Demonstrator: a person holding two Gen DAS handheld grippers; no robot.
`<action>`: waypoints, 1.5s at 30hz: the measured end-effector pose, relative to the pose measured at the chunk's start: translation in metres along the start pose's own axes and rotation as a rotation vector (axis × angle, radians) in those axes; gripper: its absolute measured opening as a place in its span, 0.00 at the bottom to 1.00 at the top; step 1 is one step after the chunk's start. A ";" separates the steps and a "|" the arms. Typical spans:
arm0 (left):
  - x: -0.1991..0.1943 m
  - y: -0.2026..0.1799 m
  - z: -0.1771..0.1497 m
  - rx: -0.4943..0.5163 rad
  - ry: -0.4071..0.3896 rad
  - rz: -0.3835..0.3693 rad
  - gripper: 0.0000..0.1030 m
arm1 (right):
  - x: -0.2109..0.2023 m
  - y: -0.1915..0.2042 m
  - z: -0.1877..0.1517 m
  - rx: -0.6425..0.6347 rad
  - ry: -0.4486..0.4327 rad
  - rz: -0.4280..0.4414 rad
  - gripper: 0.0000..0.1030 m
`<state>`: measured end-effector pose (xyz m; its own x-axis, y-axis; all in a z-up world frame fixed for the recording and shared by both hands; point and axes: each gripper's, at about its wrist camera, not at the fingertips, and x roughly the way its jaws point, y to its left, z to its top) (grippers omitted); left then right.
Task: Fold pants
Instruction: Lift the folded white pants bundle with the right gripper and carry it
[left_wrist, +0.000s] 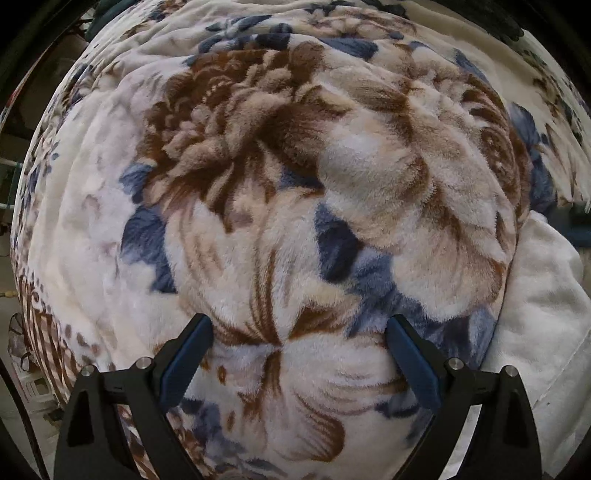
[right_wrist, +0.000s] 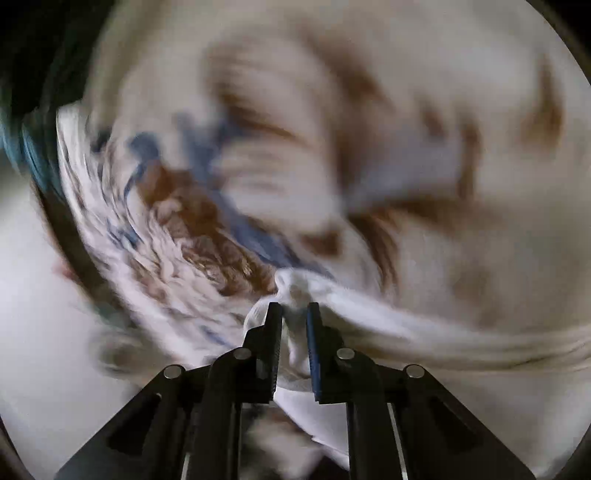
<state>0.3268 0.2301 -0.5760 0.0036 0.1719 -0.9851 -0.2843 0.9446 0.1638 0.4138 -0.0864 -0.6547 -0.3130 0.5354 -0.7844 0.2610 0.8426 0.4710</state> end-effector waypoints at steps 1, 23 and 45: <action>-0.001 -0.003 0.003 0.003 0.000 -0.002 0.94 | -0.011 0.018 0.002 -0.068 -0.031 -0.057 0.28; 0.000 0.015 0.003 -0.073 -0.006 -0.046 0.94 | 0.037 0.016 -0.015 0.206 0.183 0.205 0.14; -0.002 0.014 -0.009 -0.081 -0.018 -0.037 0.94 | 0.052 0.084 -0.026 -0.179 0.247 -0.190 0.25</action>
<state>0.3142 0.2402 -0.5719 0.0326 0.1428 -0.9892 -0.3603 0.9249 0.1217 0.3959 0.0134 -0.6452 -0.5577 0.3476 -0.7538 0.0193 0.9133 0.4068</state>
